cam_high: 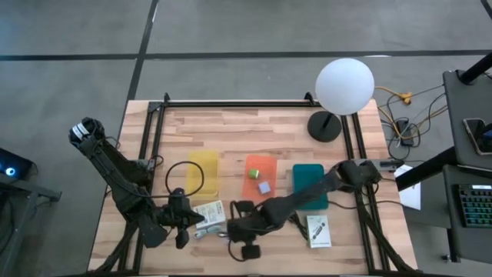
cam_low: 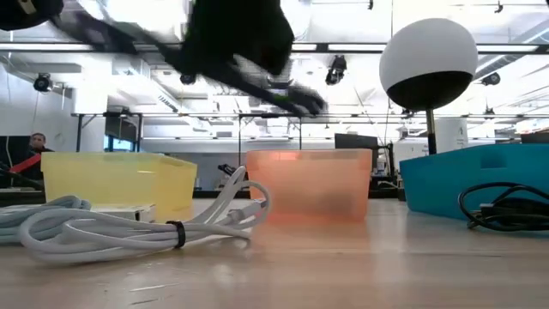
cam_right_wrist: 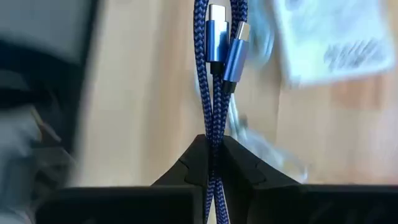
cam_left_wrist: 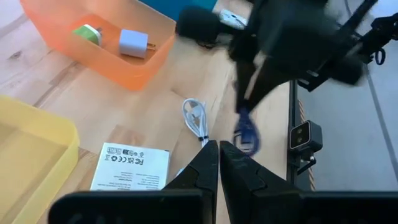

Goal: Pick and place items into bin
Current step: Put the purple charger cable into the yellow bin

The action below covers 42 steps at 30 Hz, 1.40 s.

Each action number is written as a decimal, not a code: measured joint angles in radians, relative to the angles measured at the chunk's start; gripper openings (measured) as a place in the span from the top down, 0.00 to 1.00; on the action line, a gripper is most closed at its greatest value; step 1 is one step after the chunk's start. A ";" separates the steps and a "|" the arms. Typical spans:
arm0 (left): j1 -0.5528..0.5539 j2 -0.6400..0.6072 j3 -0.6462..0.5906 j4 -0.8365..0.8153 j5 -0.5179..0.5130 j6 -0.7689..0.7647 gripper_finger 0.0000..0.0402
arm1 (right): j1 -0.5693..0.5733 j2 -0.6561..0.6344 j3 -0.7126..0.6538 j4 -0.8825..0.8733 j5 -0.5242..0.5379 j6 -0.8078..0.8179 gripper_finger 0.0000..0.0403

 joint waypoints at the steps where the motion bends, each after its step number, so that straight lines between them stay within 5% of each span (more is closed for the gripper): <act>1: 0.000 -0.004 0.000 -0.007 -0.002 0.000 1.00 | -0.001 -0.013 0.000 0.034 0.018 0.050 0.96; 13: -0.029 -0.119 0.046 -0.184 -0.090 0.028 1.00 | -0.116 -0.076 -0.003 0.275 0.387 0.480 0.97; 19: -0.041 -0.192 0.024 -0.258 -0.128 -0.027 1.00 | -0.194 -0.080 -0.002 0.477 0.397 0.464 0.97; 36: -0.054 -0.196 0.000 -0.269 -0.084 -0.116 1.00 | -0.275 -0.080 -0.005 0.528 0.360 0.445 0.97; 42: -0.054 -0.194 0.000 -0.360 -0.132 -0.261 0.96 | -0.280 -0.080 -0.005 0.557 0.334 0.467 0.97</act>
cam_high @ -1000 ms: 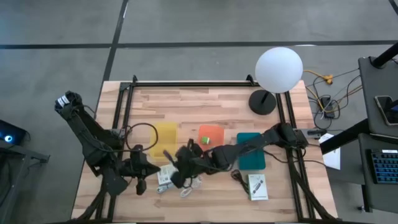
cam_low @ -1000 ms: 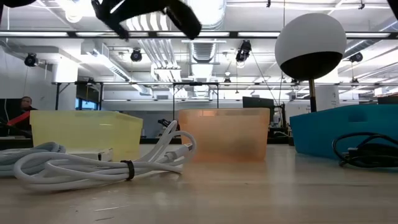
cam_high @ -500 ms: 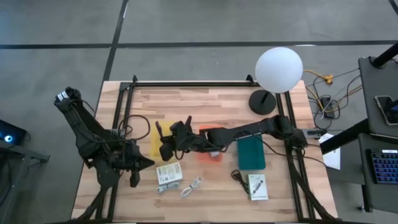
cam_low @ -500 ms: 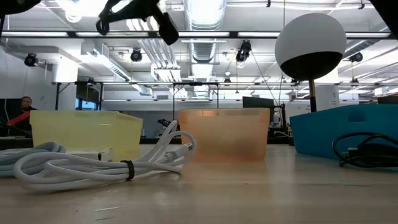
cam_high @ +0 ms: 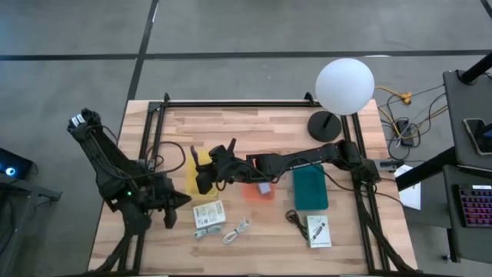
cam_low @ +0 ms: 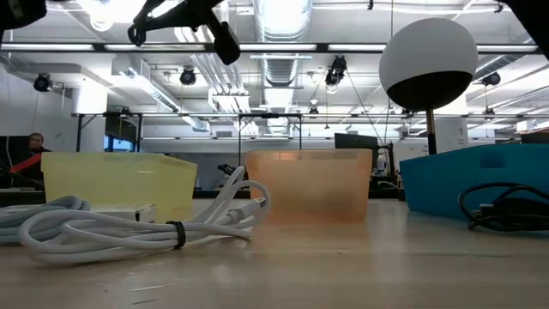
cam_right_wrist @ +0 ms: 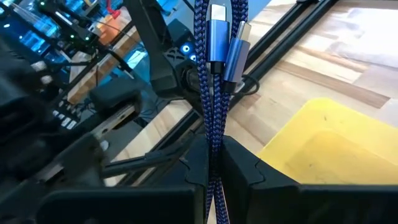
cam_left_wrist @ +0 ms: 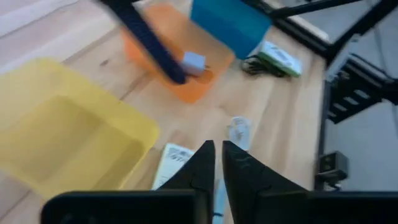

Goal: Pick and place items into bin
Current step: Put the purple charger cable into the yellow bin

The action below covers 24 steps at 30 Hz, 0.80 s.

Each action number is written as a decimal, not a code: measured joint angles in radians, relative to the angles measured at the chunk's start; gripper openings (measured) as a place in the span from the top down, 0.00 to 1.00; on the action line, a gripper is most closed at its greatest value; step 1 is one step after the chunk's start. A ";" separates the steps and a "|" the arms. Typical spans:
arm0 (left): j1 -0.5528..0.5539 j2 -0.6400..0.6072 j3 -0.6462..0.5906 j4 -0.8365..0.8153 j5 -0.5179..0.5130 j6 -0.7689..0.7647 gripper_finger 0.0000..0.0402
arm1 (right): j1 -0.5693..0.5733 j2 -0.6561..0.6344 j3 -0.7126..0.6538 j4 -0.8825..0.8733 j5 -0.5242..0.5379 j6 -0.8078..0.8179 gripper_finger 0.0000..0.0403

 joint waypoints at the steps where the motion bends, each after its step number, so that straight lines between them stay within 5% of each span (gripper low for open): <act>1: 0.000 0.000 0.000 -0.027 0.000 -0.026 0.94 | -0.002 0.000 0.000 0.002 -0.001 0.000 0.97; 11: 0.000 -0.002 -0.014 -0.171 -0.074 -0.213 0.66 | -0.051 0.031 0.000 0.091 -0.109 0.039 0.97; 20: -0.006 -0.073 -0.160 -0.194 -0.080 -0.459 0.63 | -0.060 0.107 -0.001 0.182 -0.089 0.156 0.97; 24: -0.029 -0.134 -0.220 -0.159 -0.167 -0.537 0.63 | -0.066 0.109 -0.001 0.193 -0.068 0.164 0.97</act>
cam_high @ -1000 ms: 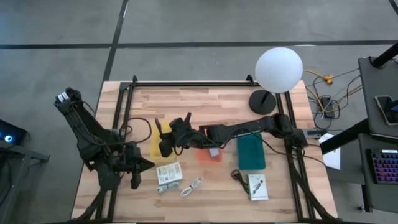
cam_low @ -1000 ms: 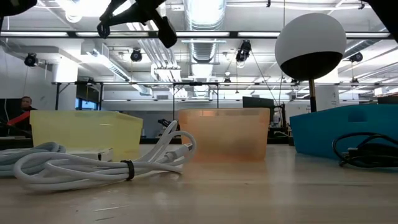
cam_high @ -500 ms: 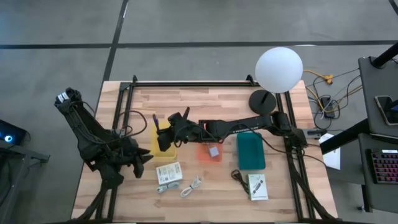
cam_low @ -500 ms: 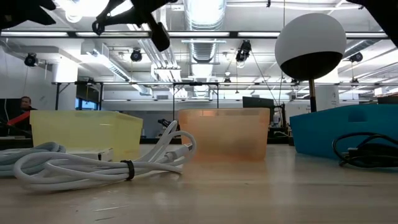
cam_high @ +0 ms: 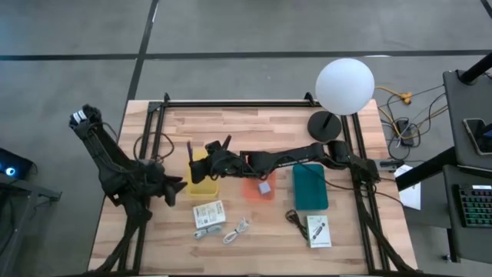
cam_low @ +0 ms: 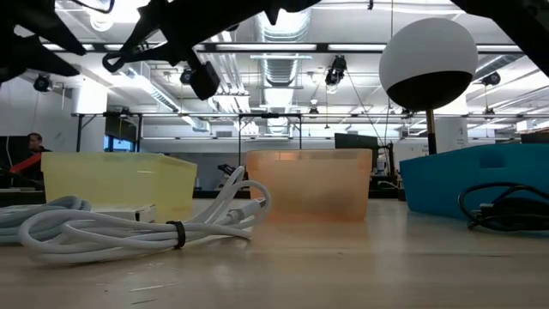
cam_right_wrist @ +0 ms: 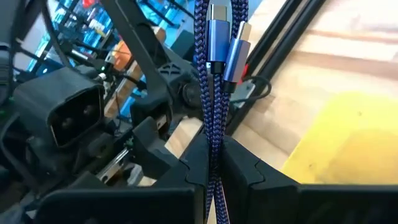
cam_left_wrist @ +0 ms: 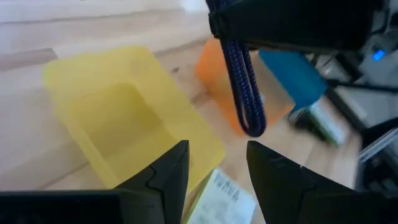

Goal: Pick and place items into bin
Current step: Put the purple charger cable into the yellow bin

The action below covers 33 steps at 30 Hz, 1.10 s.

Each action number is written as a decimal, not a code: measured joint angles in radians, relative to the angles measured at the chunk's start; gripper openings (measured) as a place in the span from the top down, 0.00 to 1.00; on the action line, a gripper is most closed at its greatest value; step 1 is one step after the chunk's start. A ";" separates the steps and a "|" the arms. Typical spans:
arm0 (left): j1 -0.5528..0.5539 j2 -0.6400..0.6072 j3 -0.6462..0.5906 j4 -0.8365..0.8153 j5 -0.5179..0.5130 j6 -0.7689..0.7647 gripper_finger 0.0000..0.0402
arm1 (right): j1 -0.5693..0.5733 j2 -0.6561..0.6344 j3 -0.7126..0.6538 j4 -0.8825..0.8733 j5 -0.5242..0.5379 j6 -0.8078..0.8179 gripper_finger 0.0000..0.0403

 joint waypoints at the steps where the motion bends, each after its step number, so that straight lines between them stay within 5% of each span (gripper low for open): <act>1: -0.006 -0.016 -0.010 0.002 -0.020 -0.011 0.63 | -0.002 0.000 0.000 0.001 0.002 -0.008 0.97; 7: -0.029 -0.102 -0.058 0.052 -0.097 0.004 0.63 | -0.007 0.004 0.000 -0.001 0.005 -0.011 0.97; 24: -0.029 -0.123 -0.112 0.041 -0.056 0.014 0.63 | -0.036 0.046 0.000 -0.204 -0.004 0.188 0.97; 33: -0.029 -0.145 -0.124 0.041 -0.056 0.012 0.63 | -0.048 0.110 0.000 -0.200 -0.108 0.337 0.93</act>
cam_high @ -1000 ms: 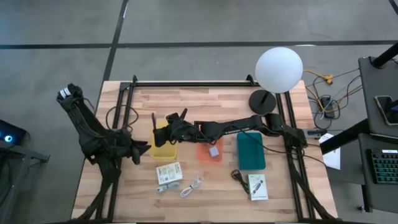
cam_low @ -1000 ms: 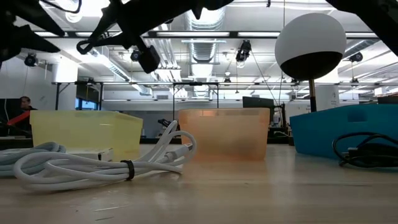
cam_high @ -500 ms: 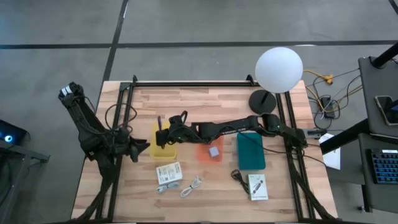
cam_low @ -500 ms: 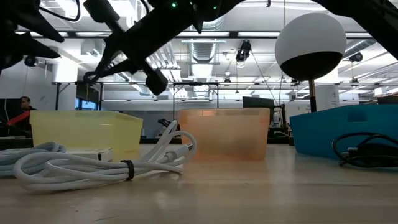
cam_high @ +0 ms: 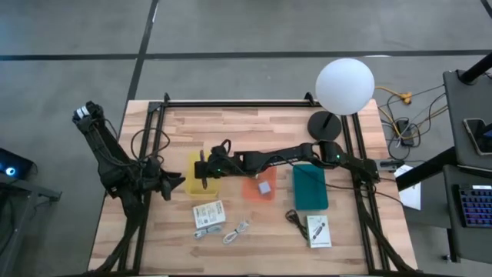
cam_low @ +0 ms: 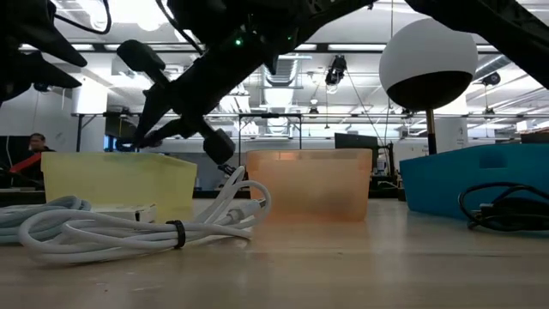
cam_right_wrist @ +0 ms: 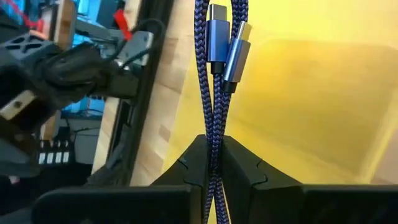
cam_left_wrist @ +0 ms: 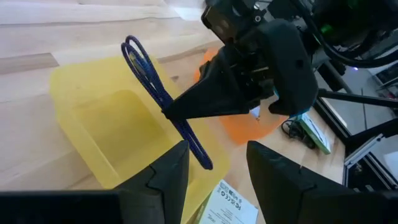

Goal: Pick and place items into bin
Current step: Put the purple charger cable into the yellow bin, then put the white charger cable into the yellow bin

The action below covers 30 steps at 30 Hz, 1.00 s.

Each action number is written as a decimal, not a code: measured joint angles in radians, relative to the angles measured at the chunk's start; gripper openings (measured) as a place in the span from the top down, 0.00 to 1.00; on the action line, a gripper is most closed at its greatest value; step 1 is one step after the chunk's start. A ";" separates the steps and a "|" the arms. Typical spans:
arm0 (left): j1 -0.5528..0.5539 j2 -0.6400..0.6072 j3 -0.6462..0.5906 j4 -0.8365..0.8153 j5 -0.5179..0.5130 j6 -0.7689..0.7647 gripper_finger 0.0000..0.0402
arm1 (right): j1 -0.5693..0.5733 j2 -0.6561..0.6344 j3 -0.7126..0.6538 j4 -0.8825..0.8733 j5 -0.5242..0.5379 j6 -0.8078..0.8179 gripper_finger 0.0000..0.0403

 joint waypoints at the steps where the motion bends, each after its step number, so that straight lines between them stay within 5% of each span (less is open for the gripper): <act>1: 0.000 0.000 0.000 0.000 0.000 0.000 0.63 | 0.001 0.002 0.000 0.001 0.010 0.018 0.91; 11: 0.000 0.002 0.000 0.001 0.001 0.000 0.63 | 0.006 0.002 0.033 0.003 0.033 -0.028 0.61; 19: 0.000 0.004 0.000 0.006 0.001 0.000 0.63 | 0.028 -0.003 0.158 -0.038 0.037 -0.302 0.49; 23: 0.000 0.005 0.001 0.019 0.016 0.001 0.63 | 0.035 -0.004 0.241 -0.272 0.032 -0.497 0.49; 30: 0.000 0.023 0.011 0.130 0.072 0.165 0.63 | 0.120 -0.009 0.383 -0.849 0.023 -1.081 0.49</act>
